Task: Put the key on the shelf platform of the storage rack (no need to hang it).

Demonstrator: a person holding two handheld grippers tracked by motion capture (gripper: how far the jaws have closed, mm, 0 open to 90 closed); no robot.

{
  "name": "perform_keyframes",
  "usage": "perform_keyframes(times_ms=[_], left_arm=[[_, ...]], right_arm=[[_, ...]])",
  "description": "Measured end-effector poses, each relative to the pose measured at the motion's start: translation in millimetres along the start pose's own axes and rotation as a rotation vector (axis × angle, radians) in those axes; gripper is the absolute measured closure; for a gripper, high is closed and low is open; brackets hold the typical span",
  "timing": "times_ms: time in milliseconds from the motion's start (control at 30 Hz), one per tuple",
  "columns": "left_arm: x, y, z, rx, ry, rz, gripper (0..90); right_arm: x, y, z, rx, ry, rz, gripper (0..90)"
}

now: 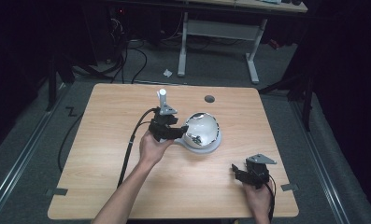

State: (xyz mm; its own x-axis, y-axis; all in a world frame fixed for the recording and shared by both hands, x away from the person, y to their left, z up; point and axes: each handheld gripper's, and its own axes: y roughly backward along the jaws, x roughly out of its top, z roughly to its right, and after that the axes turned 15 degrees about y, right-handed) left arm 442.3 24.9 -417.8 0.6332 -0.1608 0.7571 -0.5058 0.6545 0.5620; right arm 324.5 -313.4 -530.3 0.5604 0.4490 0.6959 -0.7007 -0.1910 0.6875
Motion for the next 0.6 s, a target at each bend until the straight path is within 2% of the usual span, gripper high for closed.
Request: perform_keyframes(times_ms=[167,600], left_arm=[[-3.0,8.4,-5.7,0.009,0.014,0.010,43.1],[-13.1,30.6,-15.0,0.022,0.019,0.039,41.6]], right_arm=[[0.0,0.0,0.0,0.000,0.000,0.000,33.9],[0.0,0.0,-0.1,0.000,-0.001,0.000,33.9]])
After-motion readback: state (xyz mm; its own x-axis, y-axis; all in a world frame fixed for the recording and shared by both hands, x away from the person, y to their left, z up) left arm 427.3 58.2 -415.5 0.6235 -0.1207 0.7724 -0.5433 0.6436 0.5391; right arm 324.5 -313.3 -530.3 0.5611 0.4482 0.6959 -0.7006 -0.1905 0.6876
